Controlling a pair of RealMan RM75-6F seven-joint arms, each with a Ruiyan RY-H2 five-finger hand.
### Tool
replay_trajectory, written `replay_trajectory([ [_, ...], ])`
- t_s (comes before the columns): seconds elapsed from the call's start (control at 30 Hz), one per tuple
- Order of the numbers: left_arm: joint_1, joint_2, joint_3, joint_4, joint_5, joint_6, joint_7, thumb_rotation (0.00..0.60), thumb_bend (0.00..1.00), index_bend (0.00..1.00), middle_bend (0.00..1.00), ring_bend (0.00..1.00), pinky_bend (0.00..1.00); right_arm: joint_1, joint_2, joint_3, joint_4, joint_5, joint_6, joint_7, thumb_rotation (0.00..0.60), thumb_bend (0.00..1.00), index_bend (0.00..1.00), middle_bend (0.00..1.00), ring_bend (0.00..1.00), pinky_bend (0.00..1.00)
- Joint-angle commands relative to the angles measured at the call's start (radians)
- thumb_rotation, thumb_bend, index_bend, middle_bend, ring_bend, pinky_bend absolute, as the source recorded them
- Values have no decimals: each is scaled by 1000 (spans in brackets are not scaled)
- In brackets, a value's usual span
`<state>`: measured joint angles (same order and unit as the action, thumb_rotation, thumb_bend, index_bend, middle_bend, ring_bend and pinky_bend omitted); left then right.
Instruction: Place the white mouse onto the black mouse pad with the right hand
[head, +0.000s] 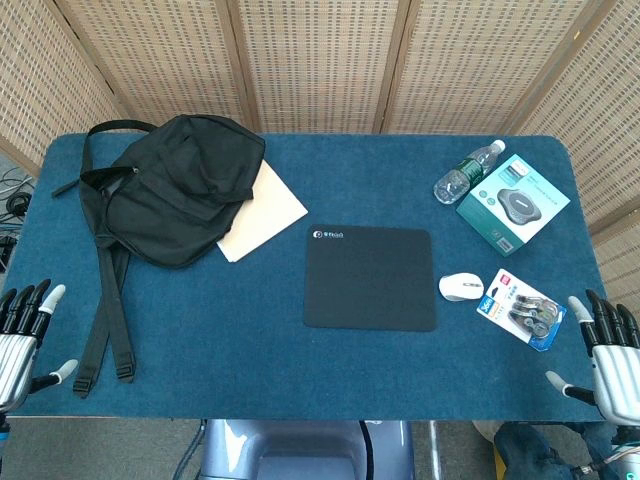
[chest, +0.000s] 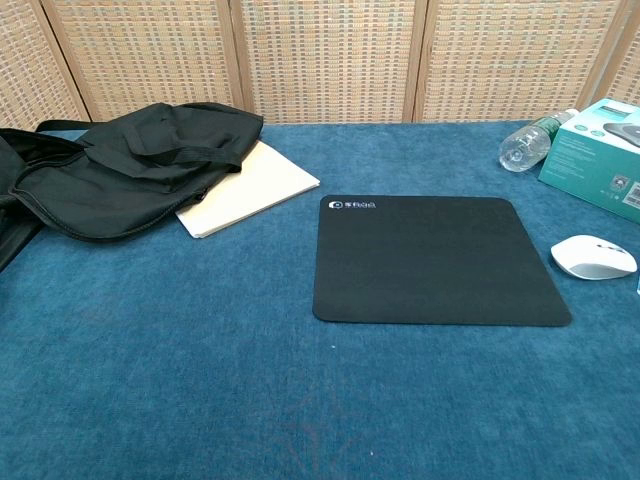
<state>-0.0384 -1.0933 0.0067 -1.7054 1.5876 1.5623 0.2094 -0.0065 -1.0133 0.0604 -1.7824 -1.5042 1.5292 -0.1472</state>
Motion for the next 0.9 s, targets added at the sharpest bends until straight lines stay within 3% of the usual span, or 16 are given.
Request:
replay_trajectory([
  [0.03,0,2,-1,-1,1,0,-1,600,0,0,0,0,0,2,1,-1,1,3,-5,-1,600,0,0,0,0,0],
  [0.23,0,2,-6,-3,-1,2,-2,600,0,0,0,0,0,23,-1,-6,9,-13,-36,31,600,0,0,0,0,0],
  [0.4,-6,-2,-14,-2,-12,-7,4,600,0,0,0,0,0,116,-31,25,72,-44,-127,57,600,23,0,0,0,0],
  [0.63,-21,-10,-26,7,-32,-32,8,600,0,0,0,0,0,280,-125,98,165,49,-324,28,600,105,41,31,0,1],
  [0.9,-29,-19,-35,7,-56,-49,28,600,0,0,0,0,0,415,-247,107,344,154,-548,46,600,105,68,70,0,33],
])
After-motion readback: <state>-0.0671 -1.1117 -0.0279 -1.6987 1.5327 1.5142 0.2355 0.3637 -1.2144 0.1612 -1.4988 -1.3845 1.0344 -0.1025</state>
